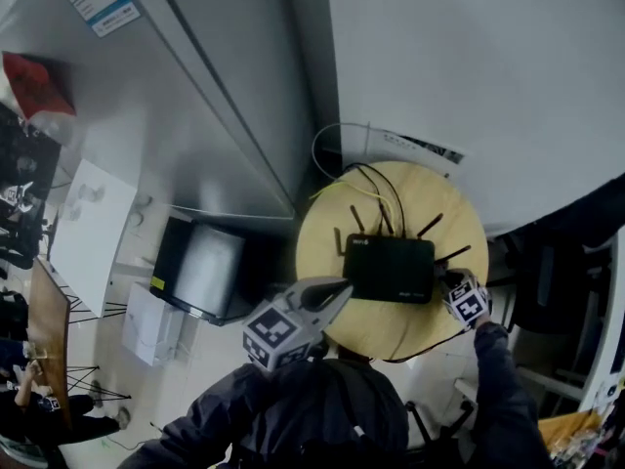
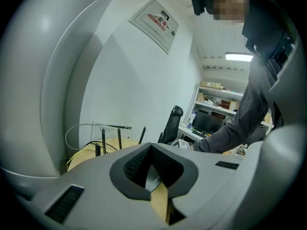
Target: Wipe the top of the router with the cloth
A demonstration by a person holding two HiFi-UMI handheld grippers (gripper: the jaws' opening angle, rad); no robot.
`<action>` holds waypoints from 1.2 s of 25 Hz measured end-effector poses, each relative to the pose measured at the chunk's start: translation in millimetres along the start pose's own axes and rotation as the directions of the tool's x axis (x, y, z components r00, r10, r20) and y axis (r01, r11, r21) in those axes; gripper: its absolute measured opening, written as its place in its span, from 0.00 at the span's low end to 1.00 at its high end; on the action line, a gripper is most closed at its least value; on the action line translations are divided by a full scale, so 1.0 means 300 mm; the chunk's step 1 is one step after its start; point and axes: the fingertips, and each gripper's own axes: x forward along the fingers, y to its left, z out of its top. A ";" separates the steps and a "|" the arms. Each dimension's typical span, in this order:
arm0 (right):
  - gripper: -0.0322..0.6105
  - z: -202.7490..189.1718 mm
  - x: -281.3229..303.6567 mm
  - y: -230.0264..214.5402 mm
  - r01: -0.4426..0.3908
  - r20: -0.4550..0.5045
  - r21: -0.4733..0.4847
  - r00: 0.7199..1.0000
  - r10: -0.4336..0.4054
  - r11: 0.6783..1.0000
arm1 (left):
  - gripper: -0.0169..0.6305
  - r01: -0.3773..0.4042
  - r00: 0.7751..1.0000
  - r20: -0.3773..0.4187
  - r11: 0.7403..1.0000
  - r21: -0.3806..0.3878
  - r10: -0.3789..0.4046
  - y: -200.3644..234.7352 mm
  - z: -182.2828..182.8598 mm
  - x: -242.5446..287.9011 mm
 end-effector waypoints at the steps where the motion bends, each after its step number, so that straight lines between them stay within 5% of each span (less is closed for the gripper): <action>1: 0.16 0.011 0.014 0.003 -0.017 -0.009 -0.046 1.000 0.016 0.999 | 0.01 -0.006 1.000 -0.002 1.000 -0.001 0.006 -0.002 0.000 0.001; 7: 0.16 0.038 0.075 0.028 -0.050 -0.037 -0.245 0.998 0.043 0.968 | 0.01 -0.048 0.999 -0.002 0.999 -0.015 0.048 0.004 -0.007 -0.004; 15: 0.16 -0.029 -0.003 0.201 -0.077 -0.025 -0.317 0.997 0.072 0.945 | 0.01 -0.004 1.000 0.000 1.000 0.000 0.004 -0.028 0.004 0.029; 25: 0.16 -0.097 -0.048 0.279 -0.046 -0.002 -0.110 0.999 0.046 0.993 | 0.01 0.062 0.998 -0.022 0.998 0.024 -0.061 -0.059 0.000 0.034; 30: 0.16 0.113 -0.275 0.255 -0.035 0.253 0.143 0.968 -0.002 0.989 | 0.01 0.102 0.995 -0.005 0.994 0.044 -0.102 -0.064 0.032 0.036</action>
